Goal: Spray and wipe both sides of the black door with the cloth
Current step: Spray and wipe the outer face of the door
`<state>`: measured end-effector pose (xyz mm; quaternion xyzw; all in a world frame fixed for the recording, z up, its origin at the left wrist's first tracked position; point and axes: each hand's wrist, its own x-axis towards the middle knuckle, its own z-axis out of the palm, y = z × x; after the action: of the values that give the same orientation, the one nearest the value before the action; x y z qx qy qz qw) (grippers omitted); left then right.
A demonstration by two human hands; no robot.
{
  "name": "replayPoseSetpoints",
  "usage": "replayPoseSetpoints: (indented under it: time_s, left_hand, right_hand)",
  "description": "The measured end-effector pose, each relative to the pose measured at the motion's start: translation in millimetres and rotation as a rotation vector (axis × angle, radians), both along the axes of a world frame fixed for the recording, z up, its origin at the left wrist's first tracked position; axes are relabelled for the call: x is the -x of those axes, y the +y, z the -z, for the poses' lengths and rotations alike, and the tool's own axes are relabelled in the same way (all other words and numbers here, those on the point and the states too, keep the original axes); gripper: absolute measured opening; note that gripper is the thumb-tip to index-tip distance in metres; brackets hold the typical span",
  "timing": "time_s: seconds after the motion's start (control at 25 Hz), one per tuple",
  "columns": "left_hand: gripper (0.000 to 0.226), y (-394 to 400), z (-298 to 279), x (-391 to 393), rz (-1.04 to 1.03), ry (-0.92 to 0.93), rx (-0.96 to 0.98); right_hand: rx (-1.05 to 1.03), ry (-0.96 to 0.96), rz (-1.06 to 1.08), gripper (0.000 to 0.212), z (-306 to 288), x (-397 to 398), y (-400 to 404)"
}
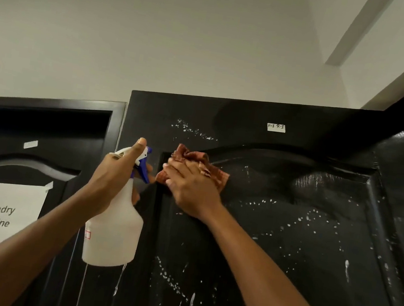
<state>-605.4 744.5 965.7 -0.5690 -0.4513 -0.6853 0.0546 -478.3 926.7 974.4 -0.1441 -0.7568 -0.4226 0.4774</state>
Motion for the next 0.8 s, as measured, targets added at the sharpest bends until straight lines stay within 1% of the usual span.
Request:
replayPoseSetpoints:
  time_s: [0.04, 0.08, 0.12, 0.16, 0.28, 0.36, 0.44, 0.48, 0.52, 0.56, 0.6, 0.68, 0.72, 0.76, 0.8]
  left_hand:
    - [0.056, -0.4, 0.3, 5.3, 0.022, 0.005, 0.004]
    - [0.055, -1.2, 0.2, 10.1, 0.048, 0.004, 0.005]
    - [0.055, -3.1, 0.3, 14.8, 0.073, -0.004, 0.008]
    - [0.054, -4.3, 0.1, 19.3, 0.098, -0.013, 0.011]
    - [0.052, -7.4, 2.5, 33.5, 0.146, -0.034, 0.019]
    - [0.050, -10.7, 4.5, 38.9, 0.166, -0.030, 0.017]
    - [0.048, -13.4, 6.2, 44.6, 0.174, -0.020, 0.003]
    - [0.047, -13.5, 6.9, 47.5, 0.179, -0.022, -0.006]
    - [0.048, -12.6, 6.6, 50.8, 0.193, -0.028, -0.016]
    - [0.050, -10.5, 5.8, 53.5, 0.206, -0.031, -0.017]
    - [0.053, -8.4, 4.3, 54.1, 0.211, -0.031, -0.010]
    - [0.054, -2.2, -1.3, 53.0, 0.205, -0.029, 0.001]
    - [0.054, 0.2, -4.9, 51.9, 0.198, -0.030, 0.000]
    - [0.053, 2.3, -8.2, 51.0, 0.193, -0.031, -0.001]
    - [0.054, 5.4, -10.8, 50.1, 0.199, -0.028, -0.003]
  right_hand:
    - [-0.028, -0.026, 0.006, 0.047, -8.1, -7.7, 6.1]
    - [-0.049, -0.010, 0.013, 0.048, -14.6, -18.5, 15.8]
    - [-0.043, 0.047, 0.021, 0.048, -18.8, -32.0, 26.5]
    - [-0.012, 0.152, 0.024, 0.048, -20.1, -47.8, 36.5]
    - [0.119, 0.560, 0.062, 0.054, -27.3, -93.9, 54.8]
    - [0.292, 0.780, 0.121, 0.059, -36.7, -116.4, 54.9]
    - [0.468, 0.946, 0.147, 0.059, -45.9, -107.8, 45.1]
    - [0.506, 0.974, 0.136, 0.060, -46.8, -91.1, 33.7]
    - [0.471, 0.953, 0.130, 0.061, -45.9, -68.1, 23.1]
    - [0.397, 0.872, 0.119, 0.061, -43.8, -41.2, 13.6]
    - [0.326, 0.714, 0.103, 0.060, -42.4, -14.5, 3.2]
    - [0.224, 0.272, 0.112, 0.058, -40.3, 26.4, -18.2]
    - [0.205, 0.080, 0.122, 0.057, -42.8, 36.1, -26.7]
    - [0.191, -0.051, 0.121, 0.057, -51.5, 34.9, -32.7]
    - [0.166, -0.099, 0.116, 0.057, -62.3, 26.3, -30.1]
